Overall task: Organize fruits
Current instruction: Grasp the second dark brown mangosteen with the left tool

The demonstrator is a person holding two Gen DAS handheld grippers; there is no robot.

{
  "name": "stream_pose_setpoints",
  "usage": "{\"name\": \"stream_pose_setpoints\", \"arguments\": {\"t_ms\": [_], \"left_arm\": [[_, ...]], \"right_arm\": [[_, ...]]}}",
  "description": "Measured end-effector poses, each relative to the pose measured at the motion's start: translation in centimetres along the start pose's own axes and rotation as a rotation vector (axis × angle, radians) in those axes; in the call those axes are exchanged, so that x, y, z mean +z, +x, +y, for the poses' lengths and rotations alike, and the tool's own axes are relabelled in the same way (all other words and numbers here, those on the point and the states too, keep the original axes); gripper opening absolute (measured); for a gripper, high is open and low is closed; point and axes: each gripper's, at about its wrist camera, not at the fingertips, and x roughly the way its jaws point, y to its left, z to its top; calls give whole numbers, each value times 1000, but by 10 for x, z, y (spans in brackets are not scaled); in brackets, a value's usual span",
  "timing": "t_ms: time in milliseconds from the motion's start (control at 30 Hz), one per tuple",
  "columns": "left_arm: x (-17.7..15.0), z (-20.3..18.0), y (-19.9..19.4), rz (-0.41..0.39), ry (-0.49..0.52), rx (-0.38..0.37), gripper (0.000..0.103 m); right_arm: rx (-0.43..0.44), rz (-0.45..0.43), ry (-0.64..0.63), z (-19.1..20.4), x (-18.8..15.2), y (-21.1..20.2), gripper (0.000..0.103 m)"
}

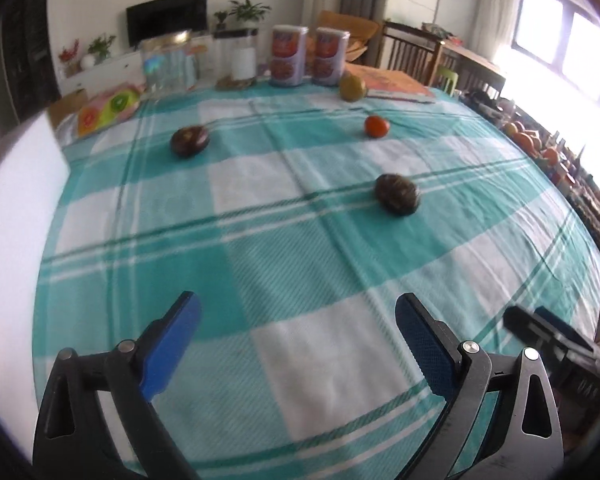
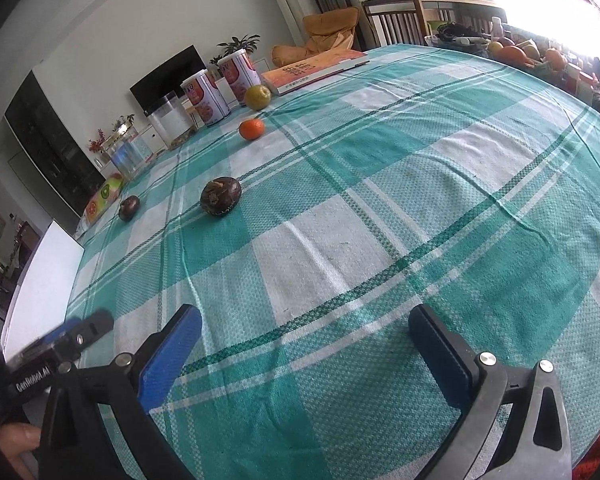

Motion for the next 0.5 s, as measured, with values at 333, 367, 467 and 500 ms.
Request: {"name": "stream_pose_setpoints", "arguments": {"t_ms": [333, 367, 467, 500], "left_arm": [[60, -71, 91, 69, 152, -48, 76], [62, -75, 94, 66, 155, -30, 76], [66, -74, 101, 72, 133, -34, 60], [65, -74, 104, 94, 131, -50, 49]], "right_arm": [[0, 1, -7, 1, 0, 1, 103], [-2, 1, -8, 2, 0, 1, 103], [-4, 1, -11, 2, 0, 2, 103], [-3, 0, -10, 2, 0, 2, 103]]}}
